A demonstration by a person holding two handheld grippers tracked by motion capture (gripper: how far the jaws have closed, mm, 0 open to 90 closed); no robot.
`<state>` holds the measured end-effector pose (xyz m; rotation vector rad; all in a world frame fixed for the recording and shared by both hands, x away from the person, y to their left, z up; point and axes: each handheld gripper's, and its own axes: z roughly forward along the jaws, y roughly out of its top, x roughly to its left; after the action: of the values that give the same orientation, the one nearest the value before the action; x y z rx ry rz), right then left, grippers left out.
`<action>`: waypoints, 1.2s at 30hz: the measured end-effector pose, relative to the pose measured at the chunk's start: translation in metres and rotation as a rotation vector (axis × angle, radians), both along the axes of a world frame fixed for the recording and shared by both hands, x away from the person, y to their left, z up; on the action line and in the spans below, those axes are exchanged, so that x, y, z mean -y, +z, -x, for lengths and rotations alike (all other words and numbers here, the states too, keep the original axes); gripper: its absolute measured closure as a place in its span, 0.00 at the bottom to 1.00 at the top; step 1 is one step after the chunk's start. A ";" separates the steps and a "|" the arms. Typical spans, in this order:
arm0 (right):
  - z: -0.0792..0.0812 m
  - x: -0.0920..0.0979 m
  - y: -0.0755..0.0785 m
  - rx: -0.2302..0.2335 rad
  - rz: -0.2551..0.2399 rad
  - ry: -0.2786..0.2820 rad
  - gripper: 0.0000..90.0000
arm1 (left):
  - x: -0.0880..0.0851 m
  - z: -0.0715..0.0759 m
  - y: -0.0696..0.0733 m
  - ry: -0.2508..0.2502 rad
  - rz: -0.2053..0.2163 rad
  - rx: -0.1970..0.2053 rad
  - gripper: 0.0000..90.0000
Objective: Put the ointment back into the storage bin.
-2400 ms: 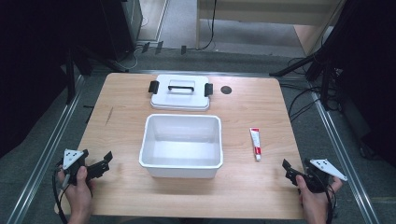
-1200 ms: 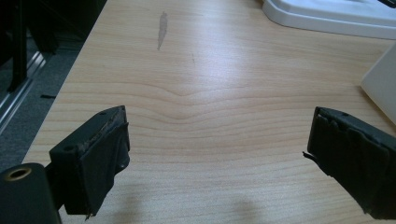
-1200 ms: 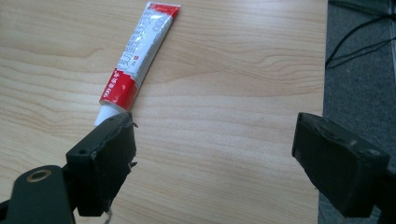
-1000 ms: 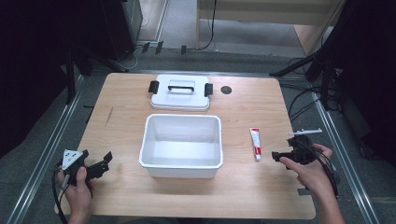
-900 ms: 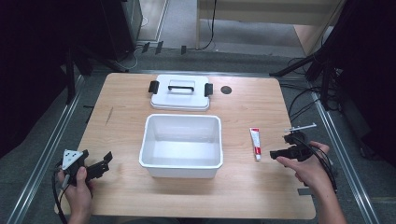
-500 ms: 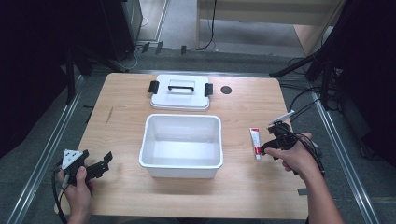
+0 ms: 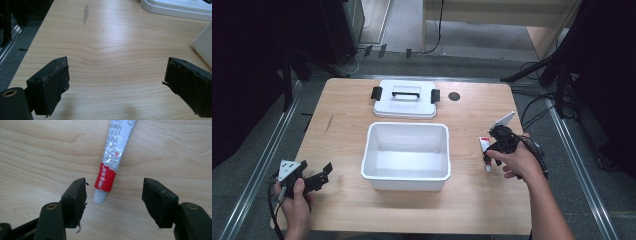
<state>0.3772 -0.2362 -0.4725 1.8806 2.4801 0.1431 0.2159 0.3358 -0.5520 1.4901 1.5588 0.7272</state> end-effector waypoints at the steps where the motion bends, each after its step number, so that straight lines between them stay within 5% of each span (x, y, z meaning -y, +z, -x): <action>1: -0.002 -0.001 -0.001 0.000 -0.004 0.003 0.46 | 0.000 0.000 0.000 0.000 0.000 0.000 0.07; 12: -0.015 -0.007 -0.008 -0.027 -0.029 -0.048 0.54 | 0.000 0.000 0.000 -0.003 0.001 -0.002 0.07; 36: -0.028 -0.024 -0.026 -0.089 0.083 -0.124 0.77 | 0.000 -0.001 0.000 -0.005 0.003 -0.006 0.07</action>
<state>0.4053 -0.2121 -0.4982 2.0413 2.3733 -0.0461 0.2164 0.3363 -0.5521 1.4946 1.5597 0.7182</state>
